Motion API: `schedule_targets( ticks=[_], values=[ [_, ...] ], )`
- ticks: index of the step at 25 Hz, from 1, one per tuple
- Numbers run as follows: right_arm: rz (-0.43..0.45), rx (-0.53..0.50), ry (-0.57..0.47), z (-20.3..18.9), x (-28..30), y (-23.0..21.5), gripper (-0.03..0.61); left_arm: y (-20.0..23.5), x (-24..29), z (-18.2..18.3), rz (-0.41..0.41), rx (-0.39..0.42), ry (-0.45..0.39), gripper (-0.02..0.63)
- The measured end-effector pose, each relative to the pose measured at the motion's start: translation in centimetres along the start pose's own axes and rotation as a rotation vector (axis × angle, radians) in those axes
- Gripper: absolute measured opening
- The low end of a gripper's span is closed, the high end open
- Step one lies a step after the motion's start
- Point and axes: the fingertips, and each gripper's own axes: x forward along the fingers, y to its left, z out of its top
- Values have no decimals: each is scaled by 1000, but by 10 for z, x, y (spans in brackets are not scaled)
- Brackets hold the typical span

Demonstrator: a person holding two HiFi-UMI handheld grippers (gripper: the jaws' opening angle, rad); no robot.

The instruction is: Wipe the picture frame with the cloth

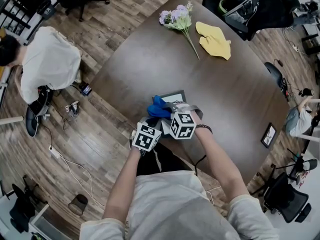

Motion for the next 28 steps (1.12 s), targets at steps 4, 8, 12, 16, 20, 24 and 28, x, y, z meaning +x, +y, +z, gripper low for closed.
schedule_targets(
  ticks=[4, 8, 12, 16, 20, 24, 28],
  values=[
    [49, -119, 69, -5, -3, 9, 84, 1, 1, -1, 12, 15, -3, 52],
    [38, -174, 116, -10, -8, 19, 84, -4, -2, 1, 1, -3, -3, 52],
    [3, -71, 83, -9, -12, 29, 84, -4, -2, 0, 3, 1, -8, 52],
    [-20, 102, 23, -9, -16, 35, 84, 3, 1, -4, 0, -31, -23, 52],
    [-24, 189, 19, -7, -15, 44, 84, 6, 0, -5, -24, -92, -41, 52],
    [29, 269, 24, -6, -15, 66, 84, 6, 1, -5, -25, -96, -33, 52],
    [-19, 218, 39, 2, -13, 73, 84, 6, -2, -5, -23, -105, -37, 52]
  ],
)
